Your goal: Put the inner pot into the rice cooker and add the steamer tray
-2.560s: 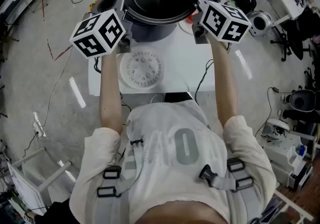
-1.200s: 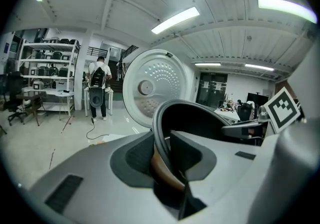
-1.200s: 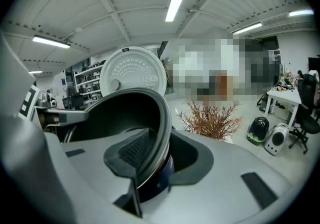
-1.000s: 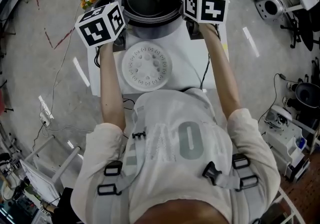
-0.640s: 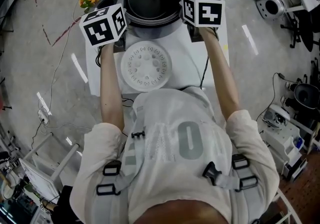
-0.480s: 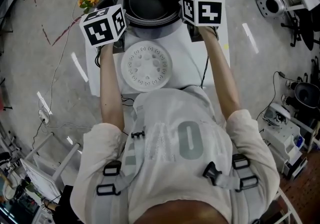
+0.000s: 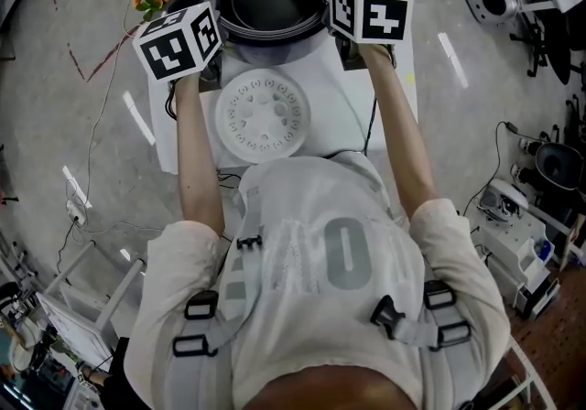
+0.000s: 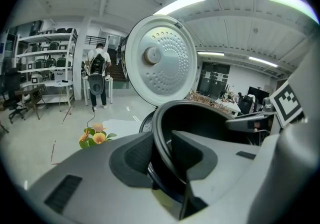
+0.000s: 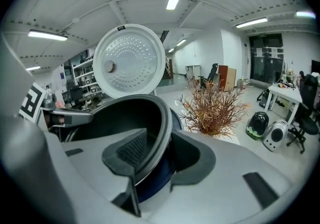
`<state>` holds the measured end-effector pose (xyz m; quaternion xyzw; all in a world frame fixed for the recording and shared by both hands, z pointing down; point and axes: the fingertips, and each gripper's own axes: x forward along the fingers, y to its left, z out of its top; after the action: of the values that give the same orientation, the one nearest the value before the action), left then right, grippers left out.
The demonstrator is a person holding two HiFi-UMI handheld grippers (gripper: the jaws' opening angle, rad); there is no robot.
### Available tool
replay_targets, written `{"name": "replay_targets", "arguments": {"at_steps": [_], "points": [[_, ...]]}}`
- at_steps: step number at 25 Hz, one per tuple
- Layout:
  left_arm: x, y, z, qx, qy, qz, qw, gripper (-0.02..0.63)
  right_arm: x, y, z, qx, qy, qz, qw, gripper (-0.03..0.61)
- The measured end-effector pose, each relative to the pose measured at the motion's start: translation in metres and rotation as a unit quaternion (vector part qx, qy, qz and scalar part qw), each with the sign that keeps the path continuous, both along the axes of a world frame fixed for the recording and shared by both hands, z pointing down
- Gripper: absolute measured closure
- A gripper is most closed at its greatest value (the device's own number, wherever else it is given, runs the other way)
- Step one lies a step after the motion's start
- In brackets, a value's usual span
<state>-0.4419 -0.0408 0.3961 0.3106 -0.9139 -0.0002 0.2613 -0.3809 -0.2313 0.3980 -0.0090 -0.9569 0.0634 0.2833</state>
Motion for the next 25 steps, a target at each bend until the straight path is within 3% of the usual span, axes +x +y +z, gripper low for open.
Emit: {"name": "replay_targets", "arguments": {"at_steps": [4, 7, 25], "points": [[-0.001, 0.002, 0.001, 0.000, -0.009, -0.007, 0.9999, 0.501, 0.002, -0.005, 0.000, 0.010, -0.018, 0.031, 0.999, 0.443], [-0.001, 0.001, 0.000, -0.005, -0.013, -0.009, 0.9999, 0.501, 0.002, -0.006, -0.001, 0.032, -0.016, 0.028, 0.999, 0.446], [0.001, 0.005, -0.014, -0.004, -0.035, -0.014, 0.9993, 0.500, 0.004, -0.007, -0.008, 0.040, -0.027, 0.026, 0.998, 0.445]]}}
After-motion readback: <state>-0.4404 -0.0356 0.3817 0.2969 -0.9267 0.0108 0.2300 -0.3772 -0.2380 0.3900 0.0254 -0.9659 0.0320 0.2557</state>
